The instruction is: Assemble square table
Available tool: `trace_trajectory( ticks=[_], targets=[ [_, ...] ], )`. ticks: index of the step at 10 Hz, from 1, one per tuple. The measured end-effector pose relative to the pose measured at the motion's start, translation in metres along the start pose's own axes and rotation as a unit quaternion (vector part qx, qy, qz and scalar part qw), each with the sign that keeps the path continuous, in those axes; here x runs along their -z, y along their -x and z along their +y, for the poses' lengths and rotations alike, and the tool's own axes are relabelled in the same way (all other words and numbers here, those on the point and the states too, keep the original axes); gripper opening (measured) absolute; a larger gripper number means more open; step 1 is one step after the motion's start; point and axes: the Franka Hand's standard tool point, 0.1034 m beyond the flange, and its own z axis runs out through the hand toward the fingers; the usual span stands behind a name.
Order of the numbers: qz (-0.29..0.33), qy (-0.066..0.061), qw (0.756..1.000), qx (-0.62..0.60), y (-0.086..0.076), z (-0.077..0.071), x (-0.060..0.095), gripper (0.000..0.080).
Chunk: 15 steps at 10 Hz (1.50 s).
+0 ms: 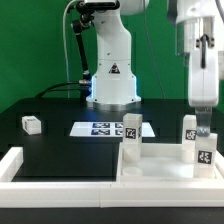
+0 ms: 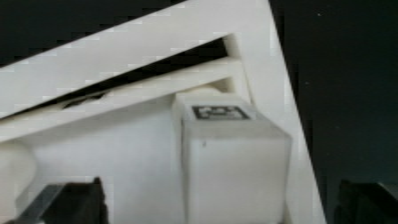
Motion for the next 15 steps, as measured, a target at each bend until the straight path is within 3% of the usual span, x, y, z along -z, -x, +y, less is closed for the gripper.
trace_trajectory(
  ticks=[2,8,9,10,11,14,15],
  targets=[
    [-0.001,-0.004,1.0,0.01,-0.011,0.001,0.007,0.0648],
    [0.002,-0.002,1.0,0.013,-0.011,0.003,0.004,0.0648],
    [0.003,-0.007,1.0,0.031,-0.015,0.004,0.004,0.0648],
    [0.006,-0.015,0.998,0.064,-0.032,0.01,0.006,0.0648],
    [0.01,-0.014,0.995,0.094,-0.049,0.02,0.01,0.0648],
    [-0.007,-0.028,0.98,0.197,-0.079,0.016,0.046,0.0648],
    [-0.004,-0.025,0.976,0.218,-0.078,0.017,0.043,0.0648]
  ],
)
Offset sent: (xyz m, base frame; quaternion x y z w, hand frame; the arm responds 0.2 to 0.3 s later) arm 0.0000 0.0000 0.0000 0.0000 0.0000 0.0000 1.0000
